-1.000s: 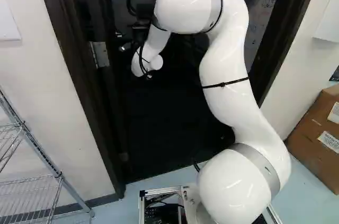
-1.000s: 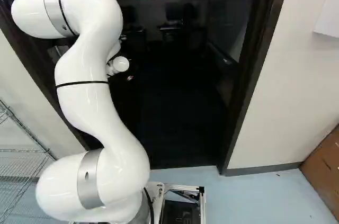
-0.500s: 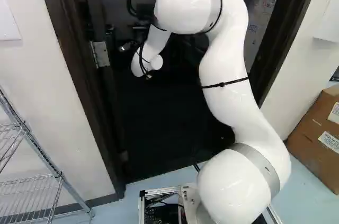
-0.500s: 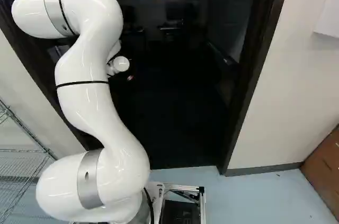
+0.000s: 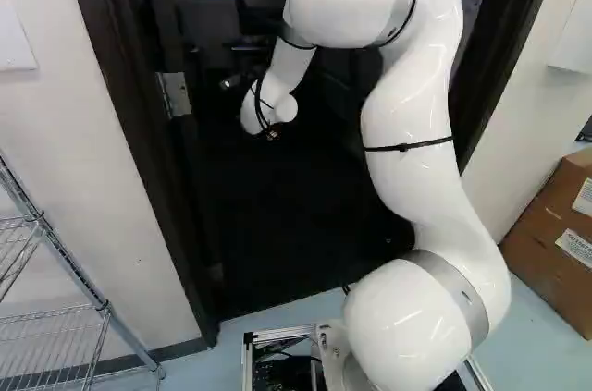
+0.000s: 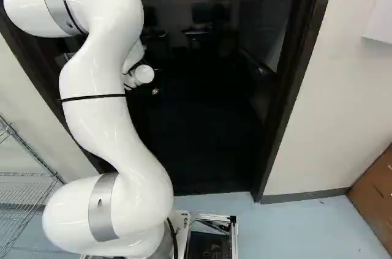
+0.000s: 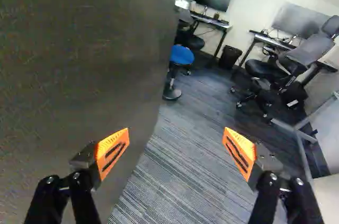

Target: Open the door and move inside

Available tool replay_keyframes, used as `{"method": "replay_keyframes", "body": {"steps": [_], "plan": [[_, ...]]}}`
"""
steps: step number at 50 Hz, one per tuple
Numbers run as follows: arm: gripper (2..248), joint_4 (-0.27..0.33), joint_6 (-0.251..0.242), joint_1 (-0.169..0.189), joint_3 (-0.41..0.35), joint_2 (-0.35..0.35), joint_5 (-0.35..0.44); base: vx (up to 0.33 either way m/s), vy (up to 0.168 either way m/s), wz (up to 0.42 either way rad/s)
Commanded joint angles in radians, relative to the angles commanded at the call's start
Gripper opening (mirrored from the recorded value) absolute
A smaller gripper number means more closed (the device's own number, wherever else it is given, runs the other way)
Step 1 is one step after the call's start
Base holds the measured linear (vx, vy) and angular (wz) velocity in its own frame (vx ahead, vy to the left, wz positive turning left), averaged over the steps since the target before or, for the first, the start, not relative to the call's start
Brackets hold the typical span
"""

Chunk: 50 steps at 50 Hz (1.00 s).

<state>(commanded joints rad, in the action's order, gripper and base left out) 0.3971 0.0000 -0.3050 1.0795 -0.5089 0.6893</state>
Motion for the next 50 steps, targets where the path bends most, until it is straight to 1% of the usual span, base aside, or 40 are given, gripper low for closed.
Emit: {"method": "replay_keyframes", "body": {"steps": [21, 50], "plan": [[247, -0.045, 0.000, 0.038, -0.118, 0.092, 0.000, 0.000, 0.000, 0.000], [247, -0.109, 0.000, 0.072, -0.288, 0.232, 0.010, 0.000, 0.000, 0.000]]}}
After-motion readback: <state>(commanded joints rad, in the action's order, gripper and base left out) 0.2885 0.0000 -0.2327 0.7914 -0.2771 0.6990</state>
